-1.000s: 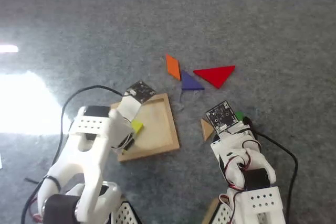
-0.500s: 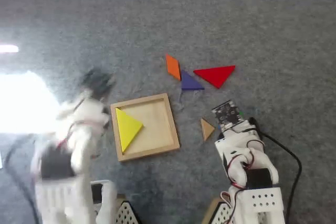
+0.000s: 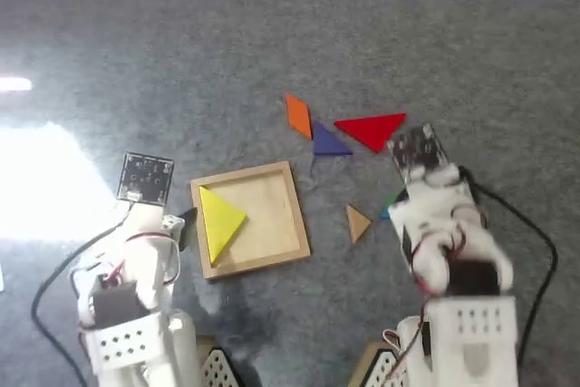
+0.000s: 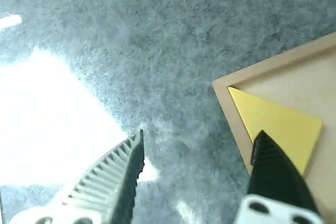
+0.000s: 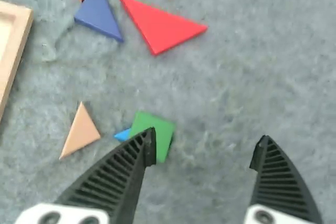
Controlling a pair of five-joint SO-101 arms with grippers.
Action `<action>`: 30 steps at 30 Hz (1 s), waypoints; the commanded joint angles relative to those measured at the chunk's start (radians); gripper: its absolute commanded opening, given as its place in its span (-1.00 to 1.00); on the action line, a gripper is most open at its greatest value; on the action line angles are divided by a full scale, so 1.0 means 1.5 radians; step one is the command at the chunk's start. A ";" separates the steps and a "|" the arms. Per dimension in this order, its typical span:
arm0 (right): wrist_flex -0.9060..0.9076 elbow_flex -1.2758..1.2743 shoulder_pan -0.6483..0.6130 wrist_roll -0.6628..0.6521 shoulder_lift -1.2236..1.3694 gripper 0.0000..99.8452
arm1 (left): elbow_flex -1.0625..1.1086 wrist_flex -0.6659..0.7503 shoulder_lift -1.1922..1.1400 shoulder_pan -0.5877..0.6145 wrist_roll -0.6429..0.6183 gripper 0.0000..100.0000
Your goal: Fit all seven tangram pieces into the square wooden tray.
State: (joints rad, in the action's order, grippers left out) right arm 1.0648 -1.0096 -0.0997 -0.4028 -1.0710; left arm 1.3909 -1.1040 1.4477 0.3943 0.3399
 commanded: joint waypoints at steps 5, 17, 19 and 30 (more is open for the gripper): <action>-0.008 0.408 0.003 -0.149 0.543 -0.41 | 0.085 0.098 -0.062 0.010 -0.038 -0.37; 0.155 0.946 -0.024 -0.606 1.055 -0.40 | 0.131 0.152 -0.062 0.010 -0.001 -0.37; 0.164 0.986 -0.031 -0.642 1.103 -0.40 | 0.136 0.155 -0.062 0.010 0.004 -0.37; 0.161 1.069 -0.022 -0.778 1.244 -0.40 | 0.138 0.155 -0.062 0.009 0.004 -0.37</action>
State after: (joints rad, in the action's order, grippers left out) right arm 1.3042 0.5416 -0.1519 -1.5244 0.7841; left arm 1.6057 -0.8968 1.3587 0.4051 0.3337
